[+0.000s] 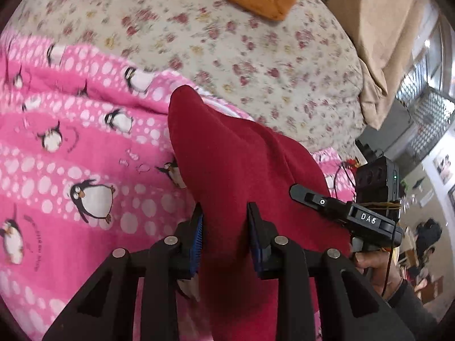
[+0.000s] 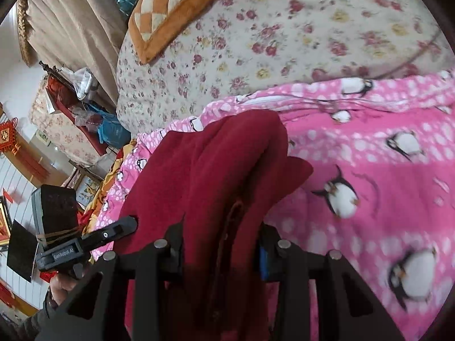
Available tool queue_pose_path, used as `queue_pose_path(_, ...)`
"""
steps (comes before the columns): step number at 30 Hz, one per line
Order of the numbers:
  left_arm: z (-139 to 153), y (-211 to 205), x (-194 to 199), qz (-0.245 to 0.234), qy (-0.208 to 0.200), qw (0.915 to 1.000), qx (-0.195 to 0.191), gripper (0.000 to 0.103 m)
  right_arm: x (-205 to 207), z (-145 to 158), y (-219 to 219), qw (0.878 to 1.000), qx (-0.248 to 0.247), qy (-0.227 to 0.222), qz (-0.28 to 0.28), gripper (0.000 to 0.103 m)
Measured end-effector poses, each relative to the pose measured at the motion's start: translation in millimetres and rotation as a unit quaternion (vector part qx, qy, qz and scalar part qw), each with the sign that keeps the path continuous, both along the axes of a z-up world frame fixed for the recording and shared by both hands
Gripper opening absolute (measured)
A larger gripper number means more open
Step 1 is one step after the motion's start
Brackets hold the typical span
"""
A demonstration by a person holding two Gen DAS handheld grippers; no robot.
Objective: Fold small clothes
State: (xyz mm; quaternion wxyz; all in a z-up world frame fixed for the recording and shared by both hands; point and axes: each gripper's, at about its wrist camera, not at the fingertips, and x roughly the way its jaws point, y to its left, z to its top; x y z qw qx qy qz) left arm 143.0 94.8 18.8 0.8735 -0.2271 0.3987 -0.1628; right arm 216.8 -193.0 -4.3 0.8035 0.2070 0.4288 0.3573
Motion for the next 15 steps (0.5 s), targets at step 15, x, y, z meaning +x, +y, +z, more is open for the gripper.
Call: queue_pose_path(15, 1.7, -2.4, 1.2, 0.032, -0.006, 0.9969, 0.071, 0.024, -17.0, -12.3, -32.2, 0.994, -0.022, 0.063, -0.087, 0.048)
